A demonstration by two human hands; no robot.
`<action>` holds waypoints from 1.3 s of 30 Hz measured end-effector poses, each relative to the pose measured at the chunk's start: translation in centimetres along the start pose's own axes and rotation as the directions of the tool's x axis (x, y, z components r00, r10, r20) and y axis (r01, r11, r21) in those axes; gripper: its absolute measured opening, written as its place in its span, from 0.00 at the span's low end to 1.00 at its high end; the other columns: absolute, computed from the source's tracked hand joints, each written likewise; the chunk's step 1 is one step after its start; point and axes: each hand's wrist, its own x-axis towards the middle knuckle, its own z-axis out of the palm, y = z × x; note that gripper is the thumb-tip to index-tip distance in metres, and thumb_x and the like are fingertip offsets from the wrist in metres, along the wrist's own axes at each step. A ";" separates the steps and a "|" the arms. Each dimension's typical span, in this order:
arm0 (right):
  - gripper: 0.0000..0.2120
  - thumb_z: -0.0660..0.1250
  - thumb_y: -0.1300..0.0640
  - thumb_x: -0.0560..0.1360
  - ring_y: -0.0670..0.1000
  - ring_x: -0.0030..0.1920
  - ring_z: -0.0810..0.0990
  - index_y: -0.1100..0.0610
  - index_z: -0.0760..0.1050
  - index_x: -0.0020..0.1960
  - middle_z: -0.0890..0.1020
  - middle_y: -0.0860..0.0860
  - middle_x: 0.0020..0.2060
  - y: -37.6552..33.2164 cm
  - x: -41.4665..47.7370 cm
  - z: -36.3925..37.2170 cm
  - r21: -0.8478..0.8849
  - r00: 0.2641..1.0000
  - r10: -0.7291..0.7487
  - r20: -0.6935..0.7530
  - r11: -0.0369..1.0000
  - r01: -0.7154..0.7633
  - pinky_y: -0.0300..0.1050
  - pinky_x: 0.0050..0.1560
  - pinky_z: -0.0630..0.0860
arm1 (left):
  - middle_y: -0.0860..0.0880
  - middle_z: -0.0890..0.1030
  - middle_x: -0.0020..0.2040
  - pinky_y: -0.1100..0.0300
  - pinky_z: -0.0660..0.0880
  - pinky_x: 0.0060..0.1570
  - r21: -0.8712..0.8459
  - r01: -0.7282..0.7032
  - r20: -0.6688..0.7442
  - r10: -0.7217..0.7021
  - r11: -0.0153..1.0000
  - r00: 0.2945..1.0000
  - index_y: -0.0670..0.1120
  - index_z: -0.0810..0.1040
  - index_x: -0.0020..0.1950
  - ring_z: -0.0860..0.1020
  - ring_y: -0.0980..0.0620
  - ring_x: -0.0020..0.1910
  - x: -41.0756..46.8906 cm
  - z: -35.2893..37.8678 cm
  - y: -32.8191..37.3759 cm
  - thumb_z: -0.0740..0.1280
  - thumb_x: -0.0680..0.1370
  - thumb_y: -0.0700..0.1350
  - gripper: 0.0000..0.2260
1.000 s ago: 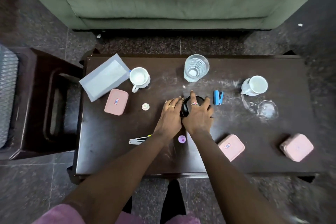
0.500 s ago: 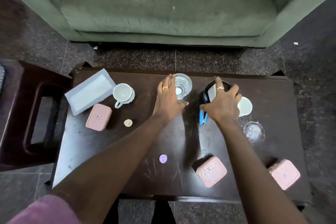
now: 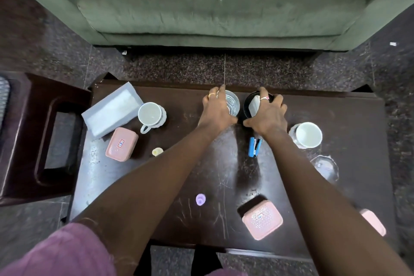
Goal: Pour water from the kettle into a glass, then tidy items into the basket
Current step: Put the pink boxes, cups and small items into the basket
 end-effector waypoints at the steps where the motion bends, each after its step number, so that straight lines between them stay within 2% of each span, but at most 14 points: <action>1: 0.49 0.78 0.52 0.63 0.62 0.67 0.60 0.45 0.50 0.74 0.59 0.58 0.67 -0.1 0.0 0.2 -0.005 1.000 0.000 0.001 1.000 0.000 0.57 0.53 0.73 | 0.44 0.55 0.75 0.49 0.63 0.69 -0.007 0.009 -0.010 -0.009 1.000 1.000 0.44 0.51 0.76 0.56 0.42 0.72 0.1 0.0 0.0 0.76 0.67 0.45 0.46; 9: 0.49 0.77 0.52 0.64 0.62 0.66 0.61 0.45 0.50 0.74 0.58 0.58 0.68 -0.6 0.0 0.9 0.012 0.999 0.026 -0.024 1.000 -0.026 0.58 0.52 0.74 | 0.43 0.56 0.75 0.51 0.61 0.70 -0.011 0.049 -0.057 -0.050 0.999 0.997 0.44 0.52 0.75 0.57 0.41 0.72 0.6 -0.4 -0.1 0.76 0.67 0.46 0.45; 15: 0.49 0.77 0.52 0.63 0.61 0.64 0.62 0.45 0.50 0.74 0.60 0.58 0.67 -0.8 0.0 1.3 0.034 0.998 0.035 -0.044 0.999 -0.034 0.55 0.48 0.73 | 0.43 0.56 0.74 0.51 0.61 0.70 -0.018 0.047 -0.066 -0.048 0.999 0.997 0.43 0.52 0.75 0.57 0.41 0.72 0.4 -0.3 -0.2 0.76 0.66 0.47 0.45; 26: 0.49 0.77 0.53 0.65 0.62 0.65 0.62 0.45 0.49 0.75 0.59 0.58 0.67 -1.3 0.1 1.5 0.045 0.998 0.044 -0.049 0.998 -0.041 0.58 0.53 0.74 | 0.42 0.56 0.75 0.50 0.61 0.70 -0.021 0.043 -0.073 -0.044 0.999 0.996 0.42 0.51 0.75 0.56 0.41 0.72 0.3 -0.2 -0.4 0.76 0.67 0.49 0.46; 32: 0.49 0.76 0.52 0.66 0.62 0.67 0.60 0.45 0.47 0.75 0.55 0.59 0.72 -1.3 -0.2 1.4 0.041 0.998 0.043 -0.037 0.998 -0.041 0.58 0.58 0.73 | 0.42 0.56 0.75 0.50 0.58 0.72 0.001 0.023 -0.081 -0.023 1.000 0.996 0.43 0.51 0.76 0.56 0.41 0.73 0.2 -0.3 -0.4 0.76 0.66 0.51 0.47; 35: 0.50 0.76 0.49 0.66 0.64 0.69 0.59 0.45 0.45 0.76 0.52 0.60 0.74 -1.4 -1.0 1.4 -0.060 0.995 -0.009 -0.099 0.998 0.003 0.60 0.62 0.70 | 0.42 0.56 0.75 0.49 0.58 0.73 0.042 -0.002 -0.114 0.007 0.999 0.993 0.43 0.51 0.75 0.55 0.41 0.73 -0.2 -0.2 -0.7 0.76 0.65 0.54 0.48; 39: 0.48 0.75 0.48 0.65 0.64 0.70 0.57 0.46 0.50 0.75 0.52 0.60 0.74 -1.3 -2.9 2.0 -0.116 0.975 -0.110 -0.195 0.989 0.089 0.61 0.66 0.63 | 0.43 0.56 0.75 0.49 0.58 0.73 0.071 -0.076 -0.192 0.089 0.995 0.977 0.44 0.54 0.75 0.55 0.42 0.73 -2.0 0.1 -1.0 0.76 0.65 0.54 0.47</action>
